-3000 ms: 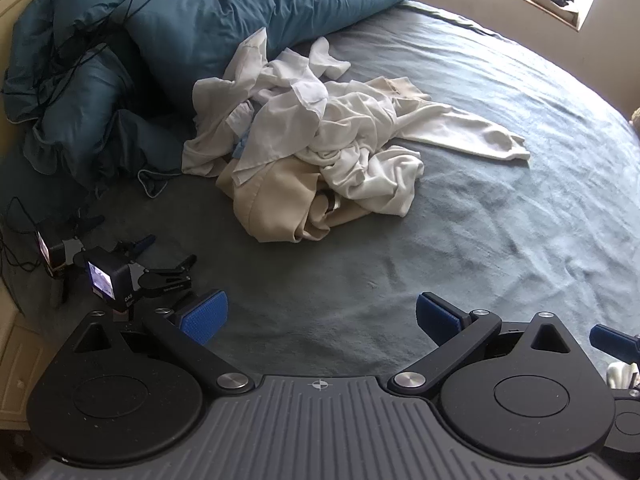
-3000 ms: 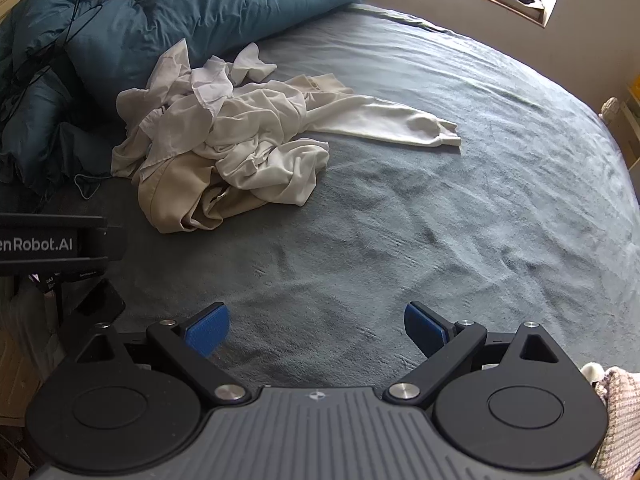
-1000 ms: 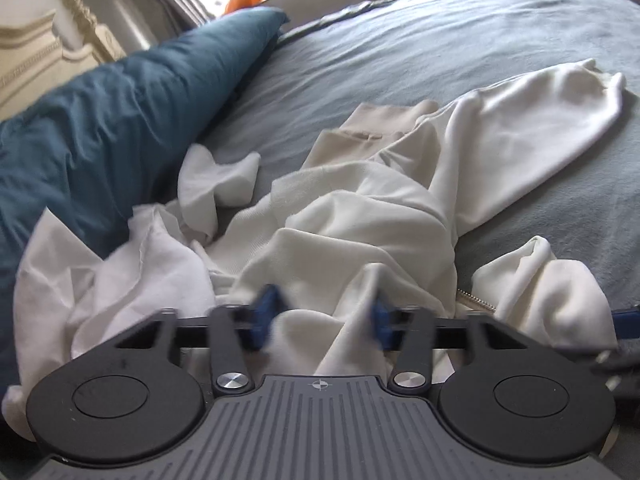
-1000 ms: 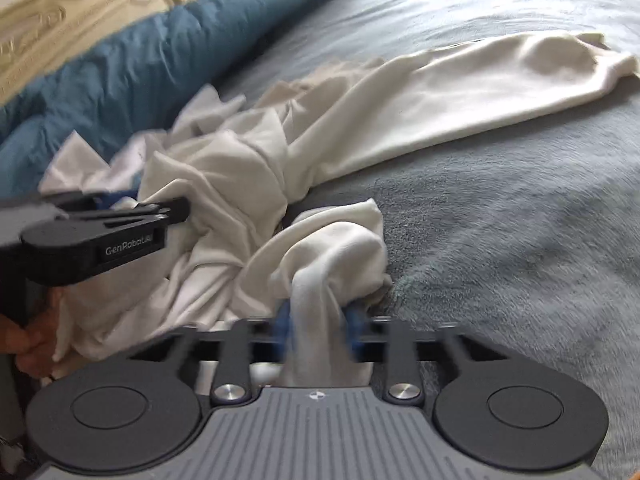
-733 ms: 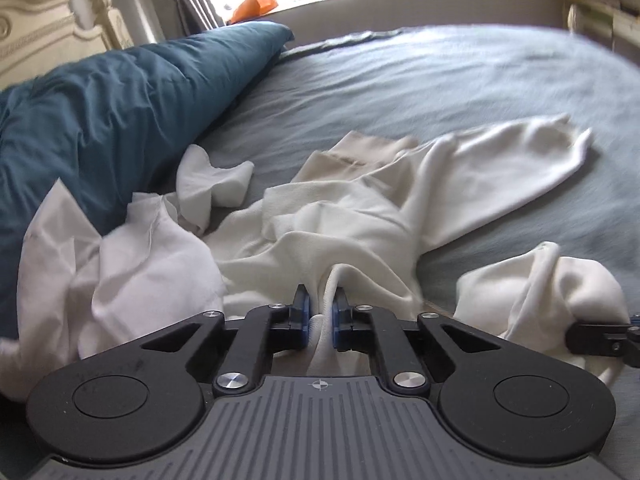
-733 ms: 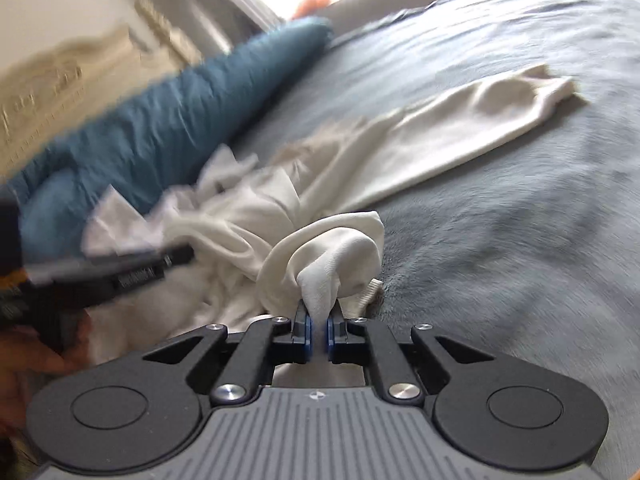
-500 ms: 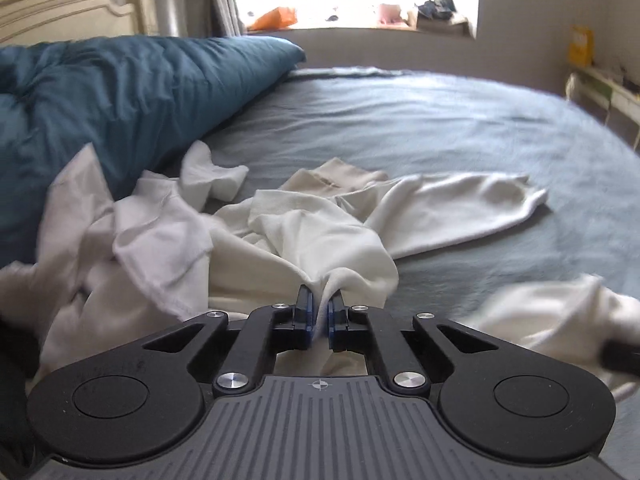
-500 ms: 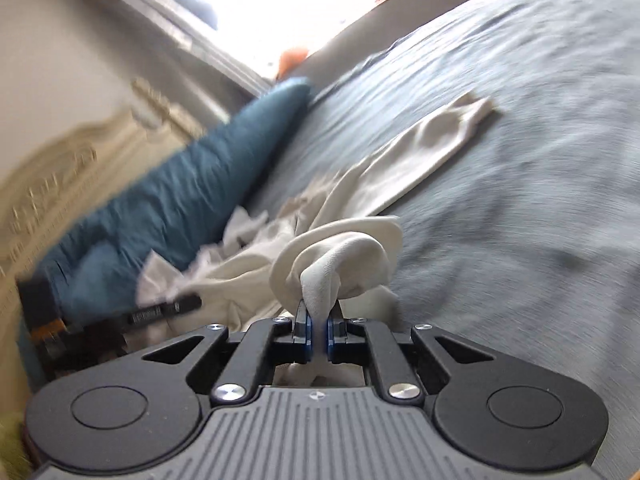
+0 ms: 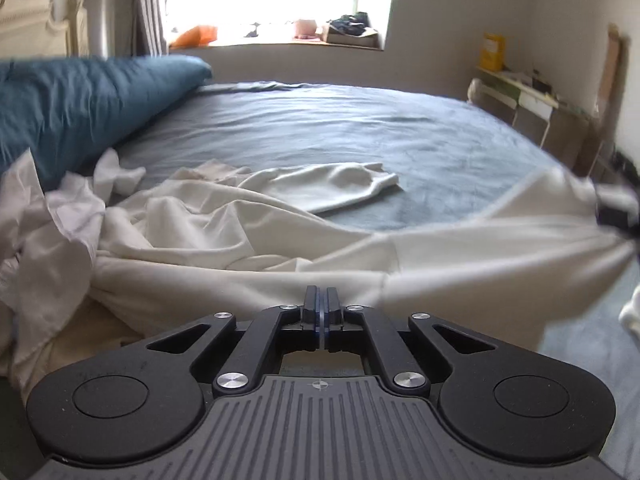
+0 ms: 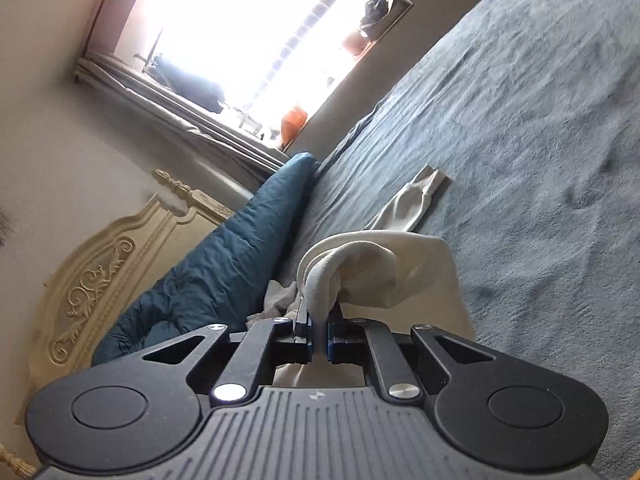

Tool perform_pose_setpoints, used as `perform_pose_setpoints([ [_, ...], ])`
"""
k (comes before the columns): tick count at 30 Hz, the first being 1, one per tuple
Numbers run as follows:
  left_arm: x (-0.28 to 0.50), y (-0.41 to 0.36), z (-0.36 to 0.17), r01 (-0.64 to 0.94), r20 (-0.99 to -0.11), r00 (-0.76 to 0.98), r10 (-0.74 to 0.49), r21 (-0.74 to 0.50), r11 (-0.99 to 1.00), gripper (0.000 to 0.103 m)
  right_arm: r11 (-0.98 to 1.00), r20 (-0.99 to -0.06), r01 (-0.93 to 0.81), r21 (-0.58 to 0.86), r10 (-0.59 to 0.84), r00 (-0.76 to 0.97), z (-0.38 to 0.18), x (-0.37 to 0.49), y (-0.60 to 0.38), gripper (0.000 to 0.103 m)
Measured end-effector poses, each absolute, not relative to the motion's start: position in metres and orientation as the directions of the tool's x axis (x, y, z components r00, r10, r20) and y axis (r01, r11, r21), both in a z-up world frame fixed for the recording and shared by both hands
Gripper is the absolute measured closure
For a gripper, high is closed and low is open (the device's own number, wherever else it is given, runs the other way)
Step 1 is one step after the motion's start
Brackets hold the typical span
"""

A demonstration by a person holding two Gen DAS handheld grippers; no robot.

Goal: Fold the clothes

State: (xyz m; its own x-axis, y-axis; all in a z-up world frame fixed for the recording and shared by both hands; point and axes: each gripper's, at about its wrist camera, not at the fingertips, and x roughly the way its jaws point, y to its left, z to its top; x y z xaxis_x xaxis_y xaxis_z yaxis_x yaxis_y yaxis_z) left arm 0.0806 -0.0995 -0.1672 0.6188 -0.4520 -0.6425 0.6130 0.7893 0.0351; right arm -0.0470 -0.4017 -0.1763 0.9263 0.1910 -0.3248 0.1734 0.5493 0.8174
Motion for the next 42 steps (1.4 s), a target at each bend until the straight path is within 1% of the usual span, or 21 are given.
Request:
perform_pose_setpoints([
  [1,0.075,-0.105,-0.171,0.627,-0.63,0.647,-0.429,0.12,0.77,0.072,0.541,-0.317,0.167,0.824,0.196,0.928,-0.176,-0.047,-0.405,0.095],
  [2,0.069,-0.11,-0.176,0.634,-0.614,0.677,-0.406,0.207,0.745,0.058,0.537,-0.308,0.158,0.829,0.201,0.93,-0.176,-0.045,-0.408,0.095],
  [3,0.066,-0.113,-0.181,0.639,-0.592,0.704,-0.391,0.29,0.712,0.047,0.533,-0.299,0.15,0.833,0.205,0.932,-0.175,-0.043,-0.411,0.095],
  [6,0.062,-0.119,-0.202,0.631,-0.534,0.765,-0.36,0.511,0.584,0.031,0.522,-0.27,0.12,0.844,0.22,0.938,-0.172,-0.037,-0.418,0.095],
  [7,0.064,-0.12,-0.21,0.63,-0.528,0.772,-0.353,0.565,0.533,0.029,0.526,-0.262,0.109,0.844,0.226,0.938,-0.17,-0.035,-0.42,0.095],
  [8,0.066,-0.12,-0.218,0.633,-0.527,0.773,-0.352,0.608,0.48,0.023,0.532,-0.257,0.099,0.841,0.232,0.938,-0.167,-0.032,-0.422,0.095],
  [9,0.07,-0.119,-0.227,0.628,-0.523,0.778,-0.348,0.649,0.429,0.021,0.539,-0.253,0.088,0.838,0.241,0.937,-0.165,-0.03,-0.423,0.095],
  [11,0.078,-0.117,-0.241,0.605,-0.507,0.793,-0.339,0.721,0.337,0.02,0.551,-0.247,0.066,0.832,0.261,0.933,-0.162,-0.024,-0.424,0.095],
  [13,0.09,-0.116,-0.252,0.555,-0.467,0.824,-0.321,0.781,0.287,0.019,0.561,-0.244,0.047,0.826,0.282,0.928,-0.159,-0.019,-0.425,0.095],
  [15,0.106,-0.118,-0.258,0.518,-0.434,0.842,-0.321,0.817,0.253,0.014,0.57,-0.242,0.033,0.821,0.294,0.925,-0.157,-0.014,-0.425,0.095],
  [16,0.115,-0.121,-0.263,0.509,-0.431,0.845,-0.316,0.828,0.234,0.014,0.57,-0.238,0.027,0.821,0.298,0.924,-0.156,-0.012,-0.425,0.095],
  [17,0.124,-0.123,-0.268,0.503,-0.43,0.848,-0.309,0.838,0.214,0.015,0.571,-0.233,0.022,0.821,0.3,0.925,-0.155,-0.011,-0.425,0.095],
  [19,0.141,-0.13,-0.278,0.533,-0.476,0.83,-0.29,0.83,0.164,0.035,0.575,-0.226,0.012,0.818,0.301,0.927,-0.153,-0.009,-0.424,0.095],
  [20,0.147,-0.133,-0.278,0.567,-0.51,0.811,-0.288,0.806,0.169,0.06,0.576,-0.22,0.007,0.817,0.301,0.928,-0.152,-0.008,-0.423,0.095],
  [21,0.153,-0.136,-0.278,0.601,-0.543,0.789,-0.288,0.779,0.18,0.077,0.574,-0.212,0.001,0.819,0.301,0.93,-0.15,-0.008,-0.424,0.095],
  [23,0.158,-0.143,-0.269,0.642,-0.579,0.764,-0.284,0.728,0.242,0.095,0.569,-0.187,-0.016,0.822,0.296,0.937,-0.146,-0.01,-0.427,0.095],
  [26,0.154,-0.147,-0.246,0.691,-0.616,0.723,-0.314,0.636,0.344,0.097,0.566,-0.138,-0.04,0.824,0.267,0.954,-0.135,-0.019,-0.441,0.095],
  [28,0.143,-0.152,-0.234,0.712,-0.624,0.703,-0.343,0.614,0.341,0.097,0.57,-0.108,-0.057,0.819,0.252,0.962,-0.124,-0.028,-0.453,0.095],
  [33,0.096,-0.177,-0.198,0.788,-0.656,0.616,-0.435,0.518,0.334,0.098,0.595,-0.05,-0.093,0.799,0.22,0.974,-0.086,-0.066,-0.481,0.095],
  [38,0.061,-0.204,-0.163,0.835,-0.665,0.547,-0.507,0.395,0.383,0.098,0.643,-0.04,-0.095,0.76,0.192,0.981,-0.043,-0.124,-0.505,0.095],
  [42,0.011,-0.226,-0.14,0.894,-0.67,0.449,-0.591,0.343,0.289,0.098,0.639,-0.041,-0.045,0.768,0.119,0.992,-0.014,-0.186,-0.532,0.095],
])
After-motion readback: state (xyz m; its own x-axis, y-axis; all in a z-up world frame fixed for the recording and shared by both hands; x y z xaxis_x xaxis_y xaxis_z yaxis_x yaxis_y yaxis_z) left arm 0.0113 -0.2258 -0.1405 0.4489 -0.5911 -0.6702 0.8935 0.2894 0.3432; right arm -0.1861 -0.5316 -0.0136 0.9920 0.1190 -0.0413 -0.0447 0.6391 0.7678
